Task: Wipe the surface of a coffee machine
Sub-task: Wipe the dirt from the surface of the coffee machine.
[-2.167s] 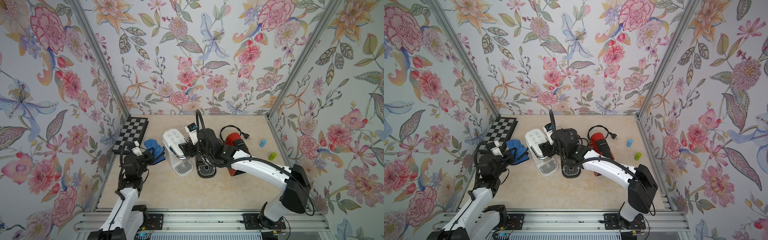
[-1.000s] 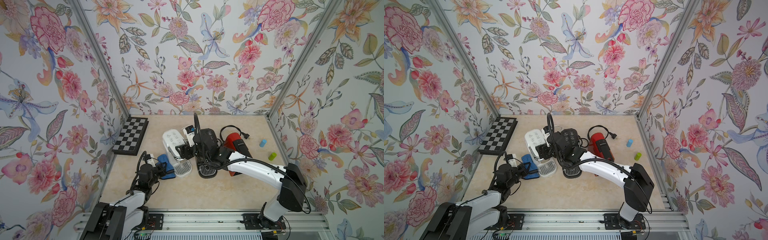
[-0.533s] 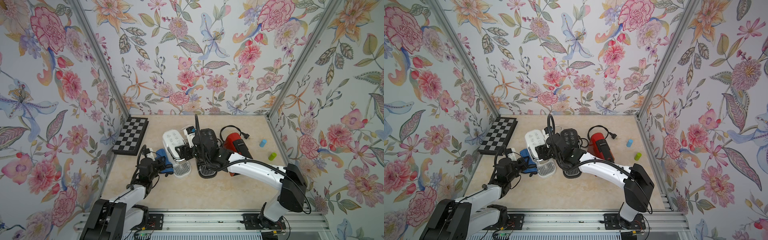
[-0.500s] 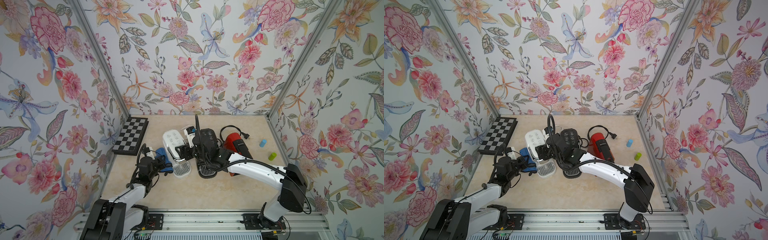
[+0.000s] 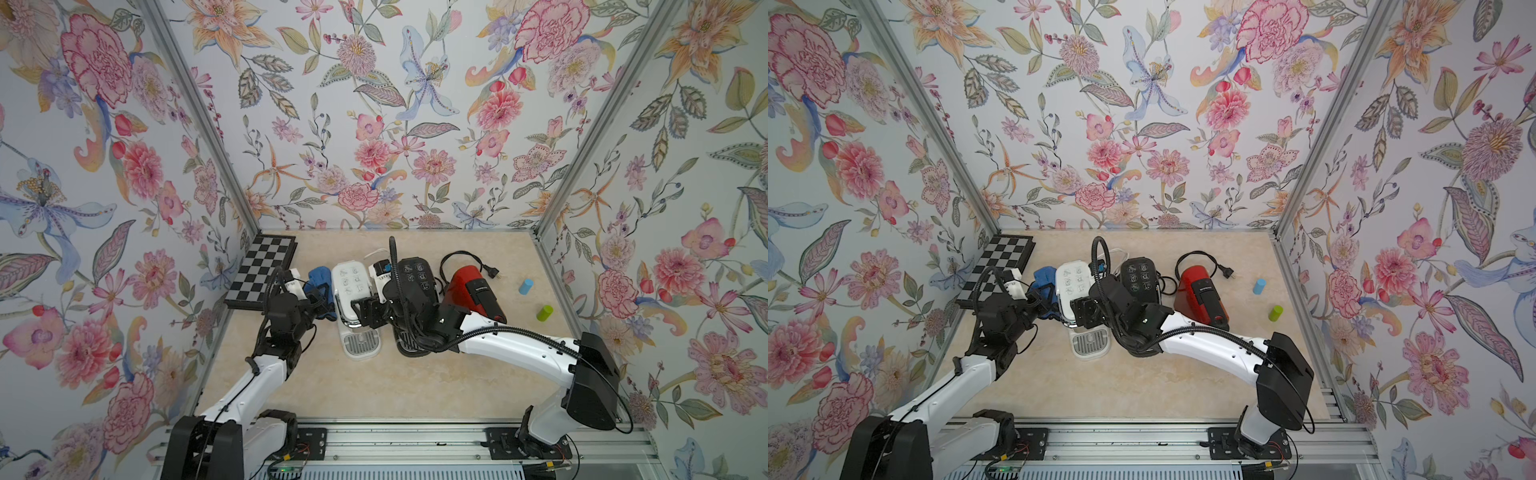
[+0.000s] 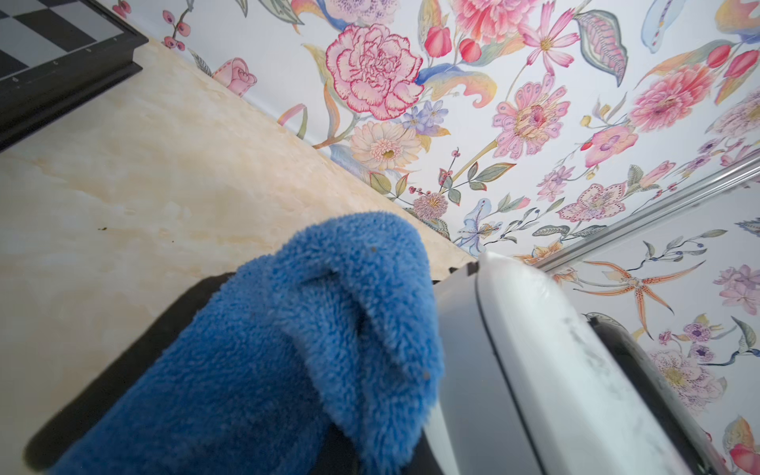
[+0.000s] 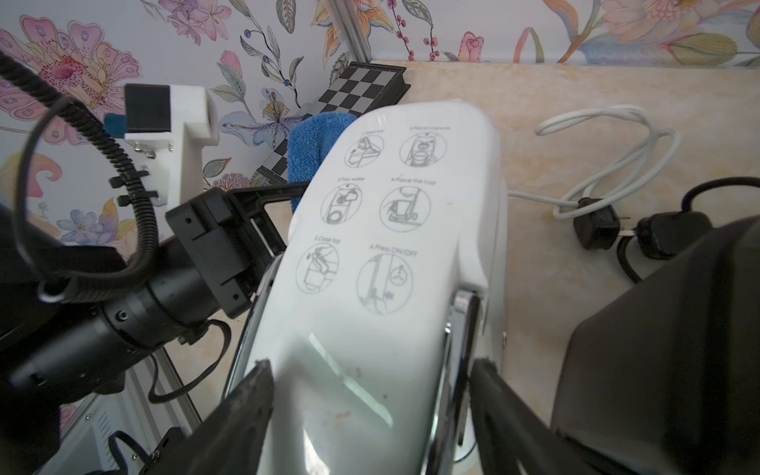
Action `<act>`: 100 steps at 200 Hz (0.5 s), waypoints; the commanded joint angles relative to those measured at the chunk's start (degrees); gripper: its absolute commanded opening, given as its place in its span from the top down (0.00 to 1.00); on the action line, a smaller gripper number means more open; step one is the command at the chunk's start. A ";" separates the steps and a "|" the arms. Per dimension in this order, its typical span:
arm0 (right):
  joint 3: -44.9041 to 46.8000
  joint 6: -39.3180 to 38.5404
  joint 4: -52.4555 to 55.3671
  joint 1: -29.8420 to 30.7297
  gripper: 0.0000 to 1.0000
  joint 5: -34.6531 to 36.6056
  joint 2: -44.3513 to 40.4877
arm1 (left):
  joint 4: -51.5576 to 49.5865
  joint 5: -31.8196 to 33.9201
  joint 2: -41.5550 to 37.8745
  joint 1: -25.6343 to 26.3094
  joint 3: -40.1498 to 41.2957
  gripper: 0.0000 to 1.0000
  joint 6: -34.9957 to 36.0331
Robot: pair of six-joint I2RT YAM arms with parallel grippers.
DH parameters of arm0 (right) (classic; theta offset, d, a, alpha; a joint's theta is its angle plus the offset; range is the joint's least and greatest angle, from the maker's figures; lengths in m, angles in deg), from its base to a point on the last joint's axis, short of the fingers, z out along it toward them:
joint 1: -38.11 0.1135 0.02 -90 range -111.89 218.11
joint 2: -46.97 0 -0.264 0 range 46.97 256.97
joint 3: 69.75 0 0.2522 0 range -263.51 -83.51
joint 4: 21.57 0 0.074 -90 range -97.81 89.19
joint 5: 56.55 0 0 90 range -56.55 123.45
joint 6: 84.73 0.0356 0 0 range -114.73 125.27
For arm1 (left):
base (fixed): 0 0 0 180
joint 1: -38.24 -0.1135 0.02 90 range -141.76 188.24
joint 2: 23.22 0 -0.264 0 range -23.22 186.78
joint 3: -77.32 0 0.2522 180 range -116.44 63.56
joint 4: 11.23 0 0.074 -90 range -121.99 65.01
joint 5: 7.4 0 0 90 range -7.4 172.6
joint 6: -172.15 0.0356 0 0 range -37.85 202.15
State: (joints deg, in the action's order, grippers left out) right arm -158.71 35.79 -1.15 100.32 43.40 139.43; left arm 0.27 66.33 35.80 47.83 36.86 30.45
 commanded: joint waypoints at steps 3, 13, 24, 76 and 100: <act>3.02 0.91 7.21 2.54 0.25 -5.12 4.03 | -4.58 -4.63 -5.38 2.60 -4.79 1.00 1.80; 3.08 0.95 7.12 2.52 0.25 -4.78 4.28 | -6.22 -4.90 -6.70 2.60 -4.73 1.00 1.71; 3.28 0.89 7.11 2.48 0.25 -4.22 4.09 | -6.78 -5.63 -8.11 2.63 -3.62 1.00 0.75; 3.62 0.90 6.99 2.21 0.25 -3.10 3.89 | -10.48 -5.08 -20.14 5.57 5.74 1.00 -4.86; 3.42 1.03 6.92 2.17 0.25 -2.97 4.38 | -14.77 -4.43 -24.79 8.54 7.42 1.00 -5.12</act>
State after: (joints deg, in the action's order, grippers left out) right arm -158.30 37.08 -1.94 100.56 44.06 139.54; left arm -8.98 65.33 14.32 52.83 42.30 27.59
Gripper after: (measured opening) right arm 0.753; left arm 0.109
